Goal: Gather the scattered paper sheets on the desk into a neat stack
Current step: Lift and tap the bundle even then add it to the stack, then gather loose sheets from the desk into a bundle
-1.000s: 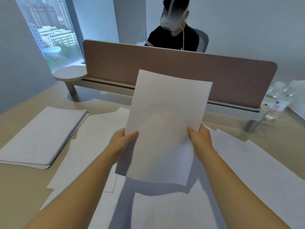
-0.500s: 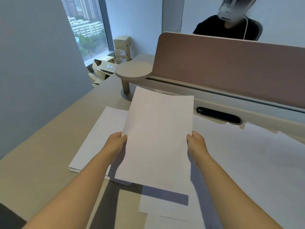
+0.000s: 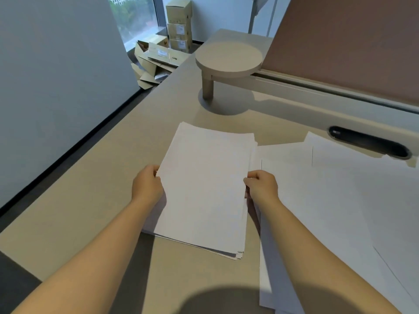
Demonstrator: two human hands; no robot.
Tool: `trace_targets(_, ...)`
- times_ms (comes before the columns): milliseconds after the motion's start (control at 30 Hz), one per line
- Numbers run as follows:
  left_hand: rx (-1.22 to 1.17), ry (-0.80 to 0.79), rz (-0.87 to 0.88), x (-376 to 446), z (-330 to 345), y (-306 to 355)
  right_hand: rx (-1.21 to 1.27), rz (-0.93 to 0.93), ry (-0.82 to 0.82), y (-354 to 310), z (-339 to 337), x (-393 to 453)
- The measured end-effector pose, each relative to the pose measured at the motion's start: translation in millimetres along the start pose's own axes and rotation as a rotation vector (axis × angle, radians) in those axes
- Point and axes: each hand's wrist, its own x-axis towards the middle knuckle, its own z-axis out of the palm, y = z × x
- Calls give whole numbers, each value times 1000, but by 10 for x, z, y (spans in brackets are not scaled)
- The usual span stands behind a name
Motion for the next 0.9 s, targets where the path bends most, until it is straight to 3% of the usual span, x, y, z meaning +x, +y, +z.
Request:
trace_targets(133,186,37,4,-49,45,55,83,53,54,76,-69,37)
trace_targets(367,5,-43,119,-472,395,525,-29,63,148,279,-713,-109)
trace_targets(600,6,-120,199,-1155,1020,1035,-115,187,187,783,-1677,-227)
trace_targets(733,94,-188,105,-1498,1410,1191,-88,208,192,1054,-2115,-301)
trace_targets(900,183,-178,-102,-1757,1638,1241,325,263,21,1238,-2195,-341)
